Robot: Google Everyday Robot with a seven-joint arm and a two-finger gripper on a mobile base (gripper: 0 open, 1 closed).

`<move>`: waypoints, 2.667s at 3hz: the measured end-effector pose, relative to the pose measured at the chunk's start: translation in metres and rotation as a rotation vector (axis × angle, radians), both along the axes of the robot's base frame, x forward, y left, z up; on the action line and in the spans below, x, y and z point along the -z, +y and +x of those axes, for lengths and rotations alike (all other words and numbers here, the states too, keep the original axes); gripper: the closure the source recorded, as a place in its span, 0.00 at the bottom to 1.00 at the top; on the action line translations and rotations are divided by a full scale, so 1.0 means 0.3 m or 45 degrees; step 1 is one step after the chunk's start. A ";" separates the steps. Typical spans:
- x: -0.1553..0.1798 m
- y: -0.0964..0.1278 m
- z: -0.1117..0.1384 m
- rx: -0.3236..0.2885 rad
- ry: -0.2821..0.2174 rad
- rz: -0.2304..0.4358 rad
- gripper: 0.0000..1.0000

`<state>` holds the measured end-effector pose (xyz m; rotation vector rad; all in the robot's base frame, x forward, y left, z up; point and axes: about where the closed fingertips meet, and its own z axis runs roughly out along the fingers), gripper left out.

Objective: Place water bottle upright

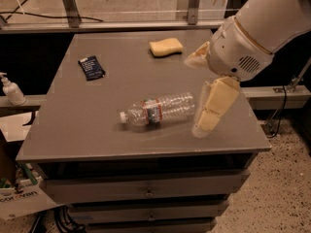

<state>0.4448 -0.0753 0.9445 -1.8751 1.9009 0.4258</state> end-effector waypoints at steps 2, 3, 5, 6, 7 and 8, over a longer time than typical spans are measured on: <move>-0.033 0.121 0.020 -0.040 -0.039 0.062 0.00; -0.022 0.124 0.019 -0.072 -0.036 0.089 0.00; 0.089 0.218 0.126 -0.181 -0.026 0.084 0.00; 0.124 0.268 0.188 -0.206 -0.037 0.040 0.00; 0.160 0.318 0.209 -0.234 -0.056 -0.015 0.00; 0.205 0.345 0.220 -0.255 -0.093 -0.106 0.00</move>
Offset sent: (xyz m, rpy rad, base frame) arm 0.0047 0.0303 0.0082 0.0407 -0.0241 0.0268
